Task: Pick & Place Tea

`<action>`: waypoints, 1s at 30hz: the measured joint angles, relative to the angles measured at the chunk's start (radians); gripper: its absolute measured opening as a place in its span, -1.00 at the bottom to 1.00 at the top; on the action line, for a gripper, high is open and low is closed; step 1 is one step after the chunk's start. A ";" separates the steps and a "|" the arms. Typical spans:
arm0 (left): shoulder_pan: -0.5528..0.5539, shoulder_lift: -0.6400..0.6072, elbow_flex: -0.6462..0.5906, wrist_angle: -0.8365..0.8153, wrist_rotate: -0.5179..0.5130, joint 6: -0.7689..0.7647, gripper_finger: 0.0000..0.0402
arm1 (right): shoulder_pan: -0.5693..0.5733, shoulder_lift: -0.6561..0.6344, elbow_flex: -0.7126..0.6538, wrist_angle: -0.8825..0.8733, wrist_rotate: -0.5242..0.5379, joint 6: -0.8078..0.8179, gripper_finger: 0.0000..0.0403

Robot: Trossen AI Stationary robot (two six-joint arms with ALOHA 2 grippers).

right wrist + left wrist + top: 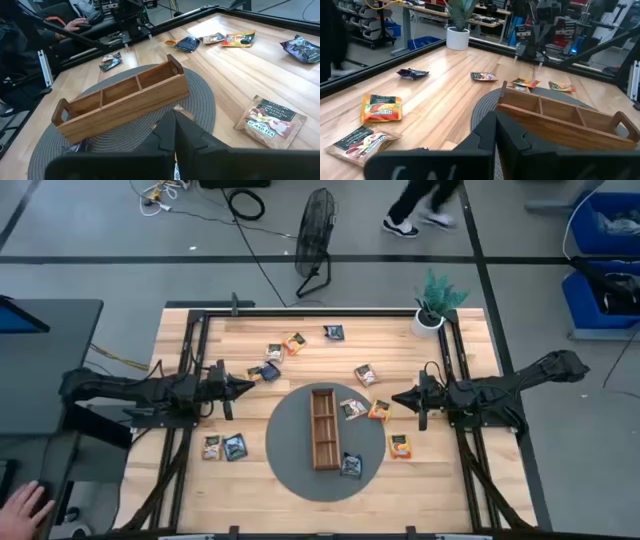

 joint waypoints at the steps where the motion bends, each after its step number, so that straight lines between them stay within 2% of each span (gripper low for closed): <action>1: 0.000 0.000 0.000 0.000 0.000 0.000 -0.93 | 0.000 0.000 0.000 0.000 0.000 0.000 -0.99; 8: 0.000 0.000 0.000 0.006 0.005 -0.009 -0.93 | 0.000 -0.002 0.000 0.010 0.004 0.046 -0.99; 10: 0.000 0.000 0.000 0.010 0.005 -0.029 -0.93 | 0.000 -0.002 0.000 0.033 0.008 0.167 -0.99; 12: 0.000 0.000 0.000 0.010 0.005 -0.053 -0.93 | 0.000 -0.002 0.000 0.060 0.005 0.354 -0.99; 15: 0.000 0.000 0.000 0.026 0.006 -0.083 -0.93 | 0.000 -0.002 0.010 0.080 -0.037 0.589 -0.99; 18: 0.000 0.000 0.000 0.063 0.007 -0.110 -0.93 | 0.003 -0.001 0.049 0.089 -0.038 0.702 -0.99; 21: 0.000 -0.001 0.000 0.078 0.008 -0.102 -0.93 | 0.003 -0.001 0.103 0.073 -0.090 0.656 -0.97; 24: 0.000 0.000 0.000 0.074 0.008 -0.100 -0.93 | 0.003 0.016 0.172 -0.026 -0.161 0.642 -0.89; 30: 0.000 0.000 0.000 0.074 0.008 -0.132 -0.93 | 0.003 0.107 0.301 -0.259 -0.292 0.608 -0.54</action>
